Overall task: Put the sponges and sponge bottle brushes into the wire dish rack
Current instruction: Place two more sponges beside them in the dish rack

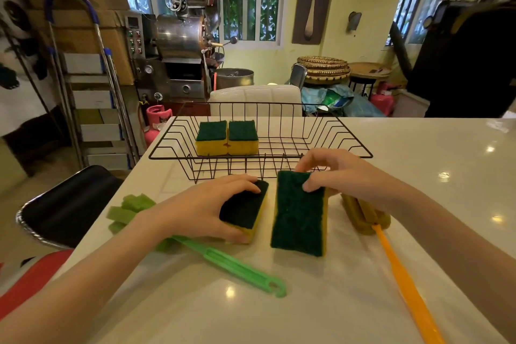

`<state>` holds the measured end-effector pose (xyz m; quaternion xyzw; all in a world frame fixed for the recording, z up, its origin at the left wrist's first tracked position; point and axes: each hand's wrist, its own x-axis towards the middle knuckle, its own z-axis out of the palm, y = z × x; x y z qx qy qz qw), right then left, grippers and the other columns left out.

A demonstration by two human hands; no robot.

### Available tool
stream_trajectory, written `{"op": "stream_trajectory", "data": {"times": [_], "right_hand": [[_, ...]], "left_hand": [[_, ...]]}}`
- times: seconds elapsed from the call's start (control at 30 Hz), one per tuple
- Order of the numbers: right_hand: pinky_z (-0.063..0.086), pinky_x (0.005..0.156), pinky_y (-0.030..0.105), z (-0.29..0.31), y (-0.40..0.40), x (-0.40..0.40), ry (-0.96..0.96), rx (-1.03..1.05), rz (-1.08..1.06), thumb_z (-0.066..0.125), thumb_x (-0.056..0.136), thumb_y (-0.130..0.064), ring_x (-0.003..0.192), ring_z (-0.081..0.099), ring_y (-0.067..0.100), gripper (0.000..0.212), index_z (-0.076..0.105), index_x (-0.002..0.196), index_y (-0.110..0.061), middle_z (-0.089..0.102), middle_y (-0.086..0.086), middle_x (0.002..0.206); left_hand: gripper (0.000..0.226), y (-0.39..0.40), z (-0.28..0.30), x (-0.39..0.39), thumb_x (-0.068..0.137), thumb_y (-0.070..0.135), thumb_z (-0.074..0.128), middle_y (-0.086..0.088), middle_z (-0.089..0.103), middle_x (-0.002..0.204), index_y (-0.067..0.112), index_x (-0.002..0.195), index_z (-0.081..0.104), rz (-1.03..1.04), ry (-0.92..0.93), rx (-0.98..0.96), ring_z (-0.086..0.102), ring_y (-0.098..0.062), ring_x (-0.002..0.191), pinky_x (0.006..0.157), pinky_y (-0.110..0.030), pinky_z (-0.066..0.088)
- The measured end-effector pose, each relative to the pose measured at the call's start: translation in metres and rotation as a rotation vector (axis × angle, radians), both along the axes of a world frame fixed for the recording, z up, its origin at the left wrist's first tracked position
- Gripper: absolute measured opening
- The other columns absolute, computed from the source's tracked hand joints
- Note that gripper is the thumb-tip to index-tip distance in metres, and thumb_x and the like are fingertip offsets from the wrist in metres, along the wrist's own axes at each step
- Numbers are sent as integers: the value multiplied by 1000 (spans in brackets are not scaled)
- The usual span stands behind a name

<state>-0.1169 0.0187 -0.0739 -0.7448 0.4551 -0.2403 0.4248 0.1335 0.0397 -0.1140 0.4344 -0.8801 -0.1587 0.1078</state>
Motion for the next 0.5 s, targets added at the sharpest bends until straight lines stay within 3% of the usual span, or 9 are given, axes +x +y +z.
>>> {"op": "stream_trajectory", "data": {"times": [0.13, 0.23, 0.33, 0.5], "right_hand": [[52, 67, 21, -21, -14, 1, 14, 105, -110, 58, 81, -20, 89, 61, 11, 9, 61, 86, -27, 63, 0, 96], [47, 82, 24, -35, -18, 0, 112, -40, -116, 54, 84, -23, 95, 56, 9, 10, 58, 87, -33, 61, -7, 97], [43, 74, 15, -45, -14, -1, 212, -192, -68, 52, 86, -31, 95, 55, 5, 12, 53, 98, -31, 58, -13, 98], [43, 78, 19, -41, -6, -2, 276, -284, -33, 47, 76, -64, 102, 50, 2, 52, 42, 119, -34, 51, -14, 113]], "left_hand": [[77, 0, -1, -3, 62, 61, 64, 24, 25, 141, 47, 128, 26, 13, -15, -30, 22, 14, 110, 81, 1, 20], [78, 2, -2, -8, 62, 63, 63, 20, 30, 140, 43, 128, 26, 42, -29, -67, 26, 11, 107, 80, -4, 24], [76, 4, -4, -15, 61, 64, 62, 16, 39, 134, 40, 125, 28, 68, -29, -114, 32, 7, 102, 74, -4, 26], [73, 5, 4, -21, 60, 62, 64, 12, 38, 134, 38, 121, 32, 70, -76, -111, 32, 2, 105, 82, -15, 35]]}}
